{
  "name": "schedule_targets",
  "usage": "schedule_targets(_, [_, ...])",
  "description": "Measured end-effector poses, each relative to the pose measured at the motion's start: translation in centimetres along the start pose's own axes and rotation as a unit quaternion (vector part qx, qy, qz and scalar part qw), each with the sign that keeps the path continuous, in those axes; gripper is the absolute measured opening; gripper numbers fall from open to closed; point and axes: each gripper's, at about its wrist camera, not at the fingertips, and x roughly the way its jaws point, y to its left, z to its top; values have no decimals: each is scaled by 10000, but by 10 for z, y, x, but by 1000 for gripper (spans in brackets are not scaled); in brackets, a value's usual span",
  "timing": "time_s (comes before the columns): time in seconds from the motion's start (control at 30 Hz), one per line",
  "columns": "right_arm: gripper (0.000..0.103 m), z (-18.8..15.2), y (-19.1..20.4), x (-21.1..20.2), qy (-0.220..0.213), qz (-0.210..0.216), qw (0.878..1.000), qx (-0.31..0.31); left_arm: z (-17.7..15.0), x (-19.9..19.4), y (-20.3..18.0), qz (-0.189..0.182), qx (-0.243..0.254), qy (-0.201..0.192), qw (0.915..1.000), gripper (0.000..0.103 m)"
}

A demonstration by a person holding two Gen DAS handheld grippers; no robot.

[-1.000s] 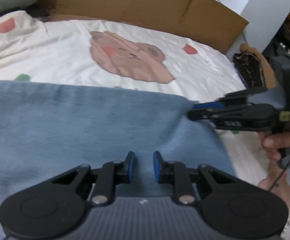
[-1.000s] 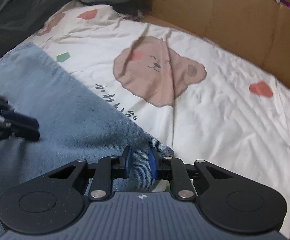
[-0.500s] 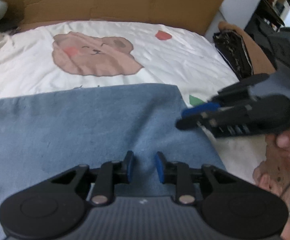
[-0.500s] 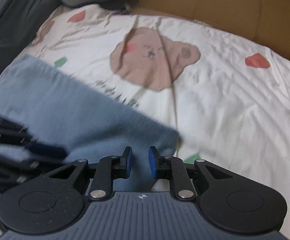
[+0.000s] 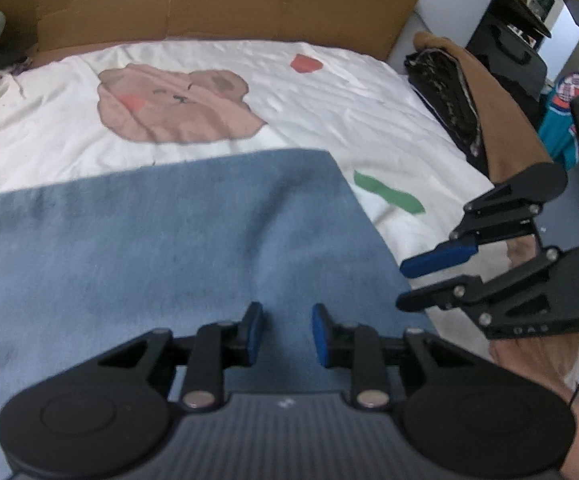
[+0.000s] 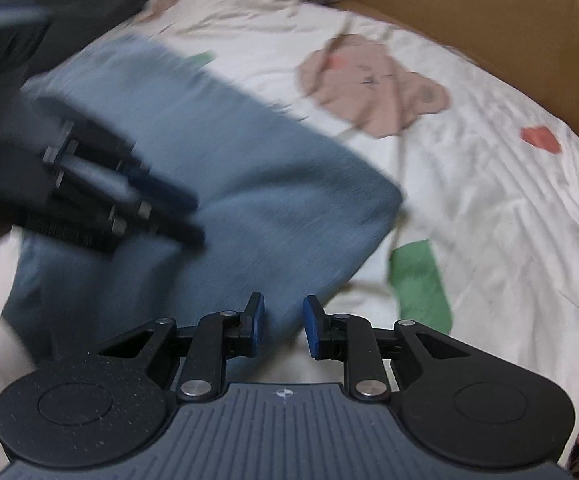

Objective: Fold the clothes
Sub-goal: 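Close the left gripper on the jeans edge while the right gripper grasps beside it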

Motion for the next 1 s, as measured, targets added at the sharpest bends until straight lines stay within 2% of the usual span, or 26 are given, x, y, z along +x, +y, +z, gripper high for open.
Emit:
schedule_targets(0.27, [24, -19, 14, -4, 447, 444, 9976, -288, -45, -15, -15, -54, 40, 416, 9991, 28])
schedule_targets(0.47, [24, -24, -3, 0, 711, 986, 9898, 748, -63, -26, -17, -101, 13, 578, 9983, 28])
schedule_targets(0.6, [24, -31, 0, 1, 833, 1176, 9862, 815, -68, -34, -13, -148, -107, 649, 9977, 27])
schedule_targets(0.73, [26, -32, -1, 2, 890, 1318, 9828, 933, -79, -47, -1, -221, -301, 861, 9956, 19])
schedule_targets(0.87, [26, -34, -4, 4, 909, 1394, 9799, 1103, -88, -61, 3, -221, -303, 868, 9955, 17])
schedule_targets(1.0, [27, -35, -3, 8, 946, 1440, 9775, 1216, -92, -57, 5, -179, -295, 846, 9958, 17])
